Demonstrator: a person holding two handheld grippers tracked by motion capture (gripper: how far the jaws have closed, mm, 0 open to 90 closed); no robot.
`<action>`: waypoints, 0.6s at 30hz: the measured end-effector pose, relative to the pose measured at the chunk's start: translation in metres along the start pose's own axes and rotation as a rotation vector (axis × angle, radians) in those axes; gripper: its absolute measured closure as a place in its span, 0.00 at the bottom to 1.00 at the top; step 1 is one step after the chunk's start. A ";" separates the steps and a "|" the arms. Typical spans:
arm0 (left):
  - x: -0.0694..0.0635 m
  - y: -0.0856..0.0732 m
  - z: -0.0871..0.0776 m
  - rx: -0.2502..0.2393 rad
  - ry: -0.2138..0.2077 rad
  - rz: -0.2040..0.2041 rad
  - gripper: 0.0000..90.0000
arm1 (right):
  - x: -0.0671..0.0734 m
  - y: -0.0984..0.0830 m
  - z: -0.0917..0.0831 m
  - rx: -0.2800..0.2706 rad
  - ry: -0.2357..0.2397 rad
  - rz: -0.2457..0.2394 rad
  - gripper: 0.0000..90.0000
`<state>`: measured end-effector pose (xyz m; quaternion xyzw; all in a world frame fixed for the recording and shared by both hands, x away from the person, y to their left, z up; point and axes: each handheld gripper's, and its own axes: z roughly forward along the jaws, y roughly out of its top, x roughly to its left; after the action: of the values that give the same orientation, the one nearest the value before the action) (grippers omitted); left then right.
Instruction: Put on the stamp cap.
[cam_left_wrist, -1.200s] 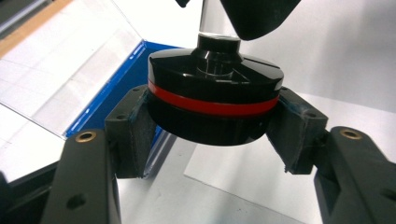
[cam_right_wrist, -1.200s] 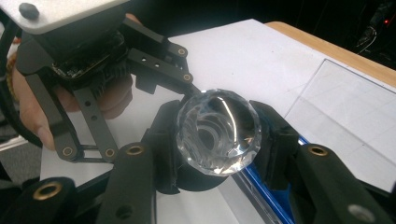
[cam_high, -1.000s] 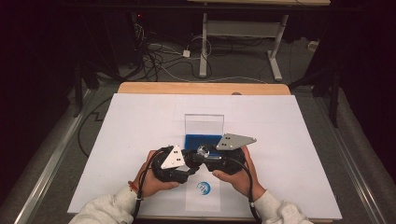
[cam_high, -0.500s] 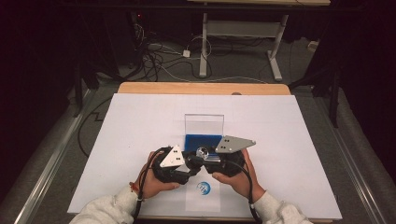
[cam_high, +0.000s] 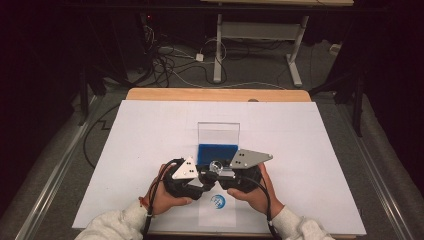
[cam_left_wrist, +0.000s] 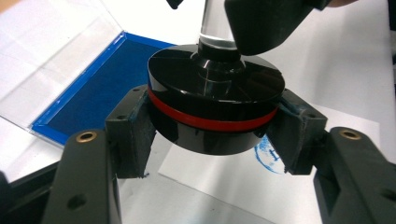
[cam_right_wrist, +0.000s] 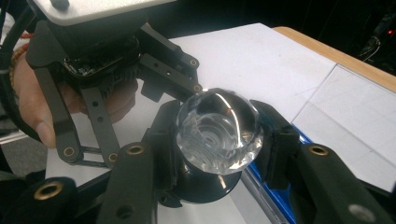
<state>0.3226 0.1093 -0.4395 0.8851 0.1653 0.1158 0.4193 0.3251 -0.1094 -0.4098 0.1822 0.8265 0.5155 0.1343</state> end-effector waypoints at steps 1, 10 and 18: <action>0.000 0.000 0.000 -0.004 -0.010 -0.009 0.41 | 0.001 0.000 0.000 -0.001 -0.005 -0.006 0.63; 0.002 0.000 0.000 0.000 -0.032 -0.018 0.40 | 0.001 -0.002 0.000 -0.011 -0.003 -0.003 0.63; 0.005 -0.001 0.000 -0.006 -0.081 -0.050 0.40 | 0.004 -0.002 0.000 -0.008 0.002 -0.021 0.63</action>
<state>0.3267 0.1117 -0.4397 0.8836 0.1696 0.0698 0.4309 0.3212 -0.1080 -0.4117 0.1724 0.8263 0.5177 0.1397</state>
